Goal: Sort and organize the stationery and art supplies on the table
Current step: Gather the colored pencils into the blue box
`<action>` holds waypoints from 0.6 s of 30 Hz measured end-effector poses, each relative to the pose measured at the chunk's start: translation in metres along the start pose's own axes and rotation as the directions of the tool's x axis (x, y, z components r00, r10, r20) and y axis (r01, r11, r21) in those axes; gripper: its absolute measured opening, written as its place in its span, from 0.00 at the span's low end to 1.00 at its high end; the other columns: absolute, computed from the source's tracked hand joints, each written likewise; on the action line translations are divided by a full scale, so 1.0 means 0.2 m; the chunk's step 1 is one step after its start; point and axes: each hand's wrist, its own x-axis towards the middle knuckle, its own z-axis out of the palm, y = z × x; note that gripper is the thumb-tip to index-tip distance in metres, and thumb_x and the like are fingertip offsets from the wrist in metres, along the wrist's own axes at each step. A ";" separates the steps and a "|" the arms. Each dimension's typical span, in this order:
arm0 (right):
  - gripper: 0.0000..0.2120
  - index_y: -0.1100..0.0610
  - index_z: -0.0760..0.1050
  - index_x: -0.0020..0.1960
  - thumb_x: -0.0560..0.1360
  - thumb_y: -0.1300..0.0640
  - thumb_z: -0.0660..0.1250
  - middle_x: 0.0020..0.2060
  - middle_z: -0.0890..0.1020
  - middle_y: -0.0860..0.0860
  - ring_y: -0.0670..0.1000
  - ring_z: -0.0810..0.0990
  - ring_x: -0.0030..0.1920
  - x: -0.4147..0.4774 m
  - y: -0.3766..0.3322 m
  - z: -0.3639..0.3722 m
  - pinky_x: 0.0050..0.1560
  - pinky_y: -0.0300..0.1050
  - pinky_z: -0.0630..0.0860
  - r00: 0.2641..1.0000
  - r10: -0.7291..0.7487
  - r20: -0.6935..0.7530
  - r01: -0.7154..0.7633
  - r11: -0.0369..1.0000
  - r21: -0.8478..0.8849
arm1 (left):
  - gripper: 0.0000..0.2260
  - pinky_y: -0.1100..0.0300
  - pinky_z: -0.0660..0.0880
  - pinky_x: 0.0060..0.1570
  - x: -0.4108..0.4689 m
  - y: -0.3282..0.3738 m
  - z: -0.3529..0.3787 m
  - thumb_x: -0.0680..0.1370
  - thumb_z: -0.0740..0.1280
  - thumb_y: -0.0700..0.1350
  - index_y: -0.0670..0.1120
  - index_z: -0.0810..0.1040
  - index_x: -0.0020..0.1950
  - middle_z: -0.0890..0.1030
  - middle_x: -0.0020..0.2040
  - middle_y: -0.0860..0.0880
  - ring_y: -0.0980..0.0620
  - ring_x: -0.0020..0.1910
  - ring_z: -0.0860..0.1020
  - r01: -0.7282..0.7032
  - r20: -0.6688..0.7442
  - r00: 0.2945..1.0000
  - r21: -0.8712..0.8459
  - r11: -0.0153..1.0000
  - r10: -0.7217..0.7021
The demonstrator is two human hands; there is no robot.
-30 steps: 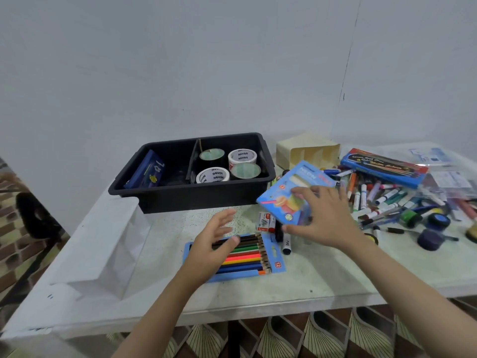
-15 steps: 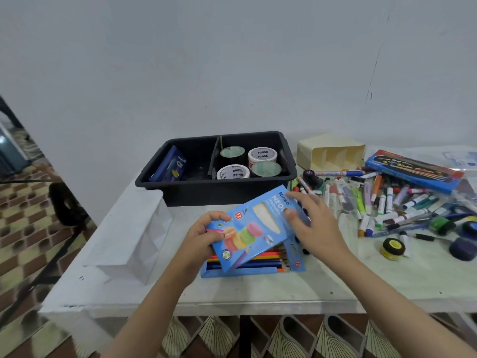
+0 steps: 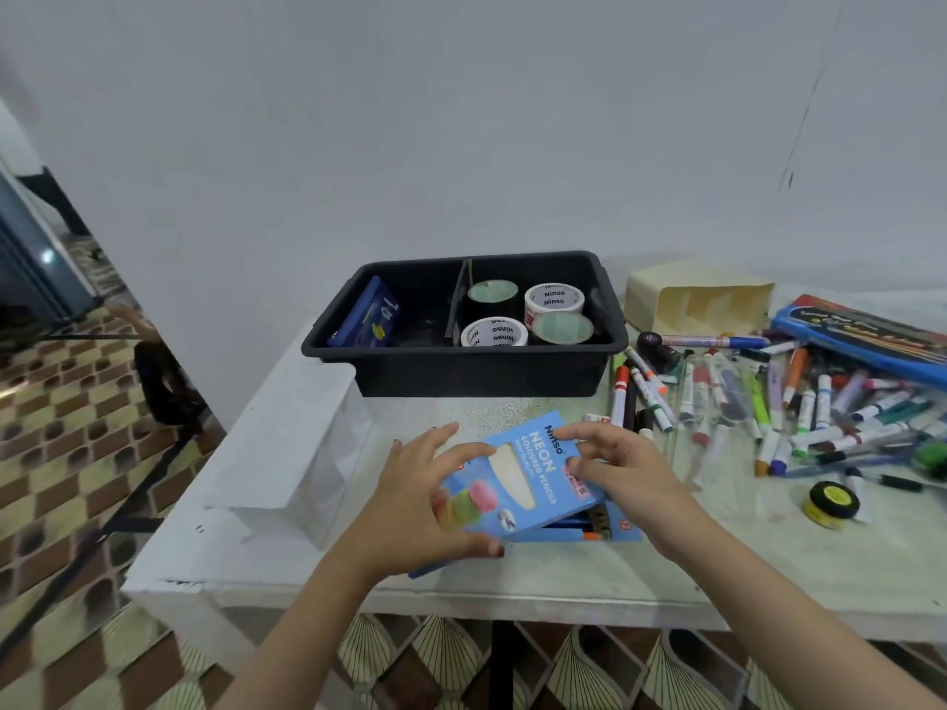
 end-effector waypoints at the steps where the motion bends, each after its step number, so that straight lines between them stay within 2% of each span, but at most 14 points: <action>1: 0.12 0.52 0.79 0.49 0.75 0.68 0.65 0.37 0.80 0.52 0.48 0.80 0.38 0.00 -0.01 0.01 0.39 0.40 0.77 1.000 -0.003 0.019 0.003 1.000 0.025 | 0.36 0.48 0.55 0.72 0.00 0.00 0.00 0.55 0.70 0.70 0.71 0.64 0.61 0.61 0.70 0.60 0.64 0.66 0.57 -0.006 0.012 1.000 0.017 1.000 0.006; 4: 0.11 0.53 0.79 0.53 0.77 0.65 0.64 0.39 0.82 0.54 0.46 0.82 0.40 0.00 -0.02 0.03 0.41 0.41 0.79 0.997 -0.043 0.069 0.038 0.997 0.074 | 0.35 0.54 0.68 0.63 -0.01 -0.01 0.00 0.58 0.71 0.67 0.65 0.67 0.63 0.65 0.63 0.66 0.67 0.60 0.65 -0.026 -0.010 1.000 -0.023 0.999 0.026; 7: 0.11 0.50 0.75 0.58 0.81 0.58 0.58 0.44 0.82 0.53 0.49 0.82 0.43 0.02 0.00 0.03 0.43 0.42 0.78 0.994 -0.107 -0.037 0.110 0.988 0.105 | 0.35 0.60 0.71 0.58 -0.02 -0.02 -0.03 0.60 0.72 0.64 0.63 0.66 0.65 0.65 0.61 0.69 0.68 0.60 0.66 -0.037 -0.061 0.998 -0.076 0.996 0.032; 8: 0.10 0.48 0.74 0.59 0.82 0.55 0.56 0.47 0.82 0.51 0.50 0.81 0.46 0.04 0.03 0.01 0.45 0.42 0.78 0.980 -0.174 -0.094 0.177 0.984 0.022 | 0.35 0.62 0.72 0.57 -0.02 -0.03 -0.04 0.60 0.72 0.63 0.62 0.66 0.65 0.65 0.60 0.69 0.68 0.60 0.66 -0.037 -0.087 0.996 -0.097 0.995 0.028; 9: 0.11 0.46 0.72 0.61 0.81 0.50 0.55 0.49 0.81 0.47 0.49 0.79 0.48 0.06 0.05 -0.01 0.48 0.42 0.77 0.957 -0.271 -0.104 0.256 0.956 -0.141 | 0.35 0.64 0.72 0.56 -0.03 -0.03 -0.06 0.60 0.72 0.63 0.62 0.66 0.65 0.64 0.60 0.69 0.68 0.61 0.66 -0.034 -0.111 0.994 -0.112 0.993 0.022; 11: 0.23 0.46 0.68 0.67 0.77 0.38 0.51 0.57 0.77 0.44 0.43 0.74 0.56 0.08 0.11 -0.06 0.55 0.39 0.70 0.914 -0.398 0.079 0.382 0.779 -0.497 | 0.35 0.65 0.71 0.54 -0.04 -0.04 -0.10 0.60 0.72 0.63 0.63 0.66 0.65 0.64 0.59 0.68 0.67 0.61 0.66 -0.032 -0.144 0.989 -0.093 0.995 0.018; 12: 0.29 0.48 0.66 0.70 0.76 0.34 0.49 0.61 0.75 0.45 0.42 0.71 0.60 0.09 0.14 -0.07 0.59 0.40 0.68 0.890 -0.408 0.206 0.444 0.664 -0.602 | 0.35 0.65 0.70 0.55 -0.05 -0.04 -0.12 0.60 0.72 0.63 0.63 0.67 0.65 0.65 0.59 0.67 0.66 0.60 0.66 -0.034 -0.152 0.988 -0.067 0.997 0.024; 15: 0.39 0.50 0.58 0.75 0.72 0.27 0.46 0.71 0.67 0.51 0.50 0.64 0.70 0.12 0.22 -0.07 0.69 0.52 0.63 0.826 -0.320 0.465 0.563 0.417 -0.714 | 0.35 0.60 0.69 0.59 -0.06 -0.06 -0.17 0.60 0.71 0.64 0.60 0.68 0.66 0.67 0.61 0.65 0.64 0.61 0.66 -0.043 -0.142 0.989 0.013 0.999 0.044; 18: 0.43 0.42 0.51 0.76 0.67 0.22 0.45 0.76 0.53 0.52 0.53 0.49 0.76 0.13 0.26 -0.03 0.75 0.57 0.44 0.819 -0.193 0.540 0.573 0.233 -0.786 | 0.35 0.58 0.70 0.59 -0.07 -0.07 -0.20 0.60 0.70 0.64 0.61 0.67 0.66 0.67 0.62 0.66 0.66 0.61 0.65 -0.028 -0.118 0.992 0.038 0.999 0.033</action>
